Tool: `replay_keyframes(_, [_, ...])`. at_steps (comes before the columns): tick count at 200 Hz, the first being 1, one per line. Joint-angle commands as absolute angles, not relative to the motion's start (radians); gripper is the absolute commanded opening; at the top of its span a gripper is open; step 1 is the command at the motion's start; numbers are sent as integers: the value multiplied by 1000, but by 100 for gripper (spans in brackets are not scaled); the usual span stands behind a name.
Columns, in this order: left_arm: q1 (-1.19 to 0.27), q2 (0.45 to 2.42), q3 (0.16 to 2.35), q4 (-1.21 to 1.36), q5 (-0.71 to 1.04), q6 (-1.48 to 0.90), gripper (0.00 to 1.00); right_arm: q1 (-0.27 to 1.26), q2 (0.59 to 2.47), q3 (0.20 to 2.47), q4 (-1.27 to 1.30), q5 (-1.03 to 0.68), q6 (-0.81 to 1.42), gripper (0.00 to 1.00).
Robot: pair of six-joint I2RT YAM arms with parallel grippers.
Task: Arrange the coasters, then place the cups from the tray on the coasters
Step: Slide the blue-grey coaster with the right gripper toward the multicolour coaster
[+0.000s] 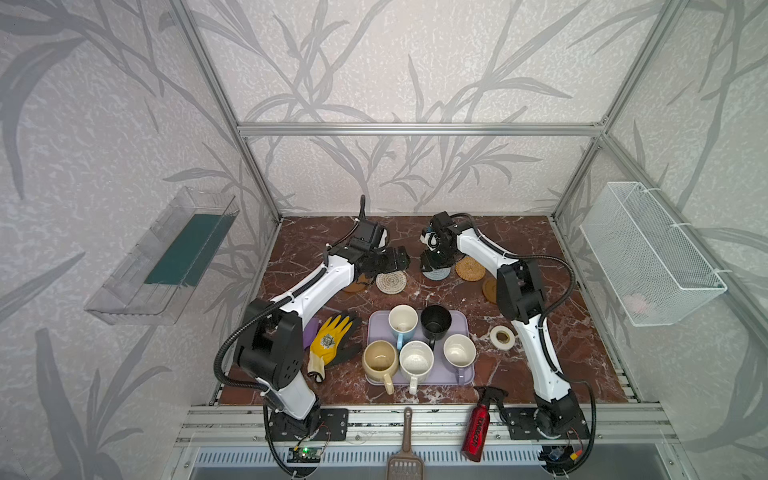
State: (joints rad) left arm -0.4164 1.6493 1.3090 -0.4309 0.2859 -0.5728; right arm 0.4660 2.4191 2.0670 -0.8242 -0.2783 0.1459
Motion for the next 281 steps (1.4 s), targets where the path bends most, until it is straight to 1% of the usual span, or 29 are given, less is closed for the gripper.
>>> replay_keyframes(1, [-413,1606,1278,-421,280,-590,99,508,2391,1937,-795,-290,235,57])
replay_keyframes(24, [-414,1605,1279,-431,285,-588,99,520,2353,1847,-704,-312,316,56])
replay_keyframes(57, [-417,1604,1311,-501,253,-561,99,538,2341,1856,-706,-293,353,55])
replay_keyframes(80, [-418,1605,1317,-495,269,-568,99,538,2333,1848,-698,-289,381,54])
replay_keyframes(110, [-422,1590,1308,-499,271,-574,99,540,2296,1818,-679,-307,390,52])
replay_keyframes(139, [-422,1575,1299,-502,250,-577,99,535,2209,1724,-532,-348,411,50])
replay_keyframes(170, [-424,1570,1298,-513,224,-583,99,531,2185,1728,-561,-283,393,48])
replay_keyframes(181, [-426,1564,1289,-506,199,-597,99,527,2177,1713,-549,-281,389,48])
replay_keyframes(196, [-430,1565,1274,-473,209,-617,99,519,2165,1679,-507,-287,397,48])
replay_keyframes(220, [-440,1587,1285,-474,213,-616,99,514,2172,1677,-500,-286,401,45])
replay_keyframes(253, [-440,1597,1280,-477,212,-614,99,514,2210,1674,-480,-329,418,44])
replay_keyframes(281, [-441,1591,1278,-483,209,-612,99,514,2214,1678,-479,-333,417,43])
